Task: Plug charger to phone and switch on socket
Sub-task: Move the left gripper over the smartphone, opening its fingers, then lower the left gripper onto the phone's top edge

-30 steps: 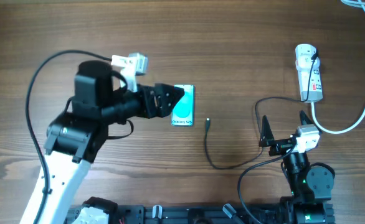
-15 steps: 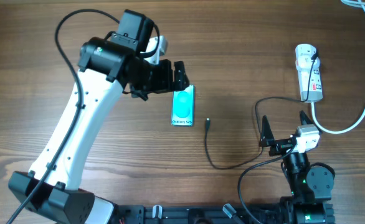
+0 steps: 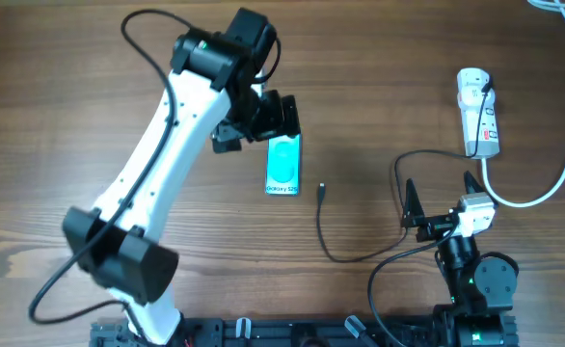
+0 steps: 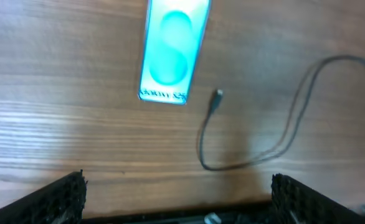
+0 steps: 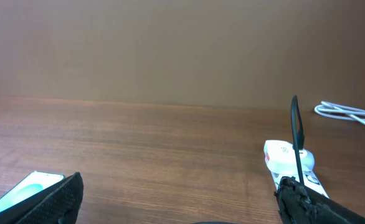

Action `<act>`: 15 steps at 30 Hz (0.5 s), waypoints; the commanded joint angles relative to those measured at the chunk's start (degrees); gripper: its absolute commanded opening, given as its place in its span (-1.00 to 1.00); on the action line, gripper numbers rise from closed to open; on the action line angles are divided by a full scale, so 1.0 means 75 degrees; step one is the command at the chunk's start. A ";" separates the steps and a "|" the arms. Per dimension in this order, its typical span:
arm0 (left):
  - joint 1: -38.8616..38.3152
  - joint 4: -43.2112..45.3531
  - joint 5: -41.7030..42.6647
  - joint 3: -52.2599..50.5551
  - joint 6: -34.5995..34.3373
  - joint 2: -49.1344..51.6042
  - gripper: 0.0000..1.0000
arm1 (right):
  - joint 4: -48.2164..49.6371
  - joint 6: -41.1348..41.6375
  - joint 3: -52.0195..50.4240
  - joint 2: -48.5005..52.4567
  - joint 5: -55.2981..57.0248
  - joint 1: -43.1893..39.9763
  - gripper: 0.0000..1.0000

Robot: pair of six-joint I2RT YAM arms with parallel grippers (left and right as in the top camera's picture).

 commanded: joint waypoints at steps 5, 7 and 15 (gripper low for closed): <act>-0.0114 -0.0134 -0.0860 0.0414 -0.0050 0.1801 0.99 | 0.0026 -0.0131 -0.0003 -0.0035 0.0041 -0.0003 0.99; -0.0128 0.0187 -0.0857 0.0414 -0.0052 0.2069 1.00 | 0.0026 -0.0131 -0.0003 -0.0035 0.0044 -0.0003 0.99; -0.0332 0.1227 -0.0842 0.0160 0.0761 0.2139 1.00 | 0.0026 -0.0131 -0.0003 -0.0035 0.0041 -0.0003 1.00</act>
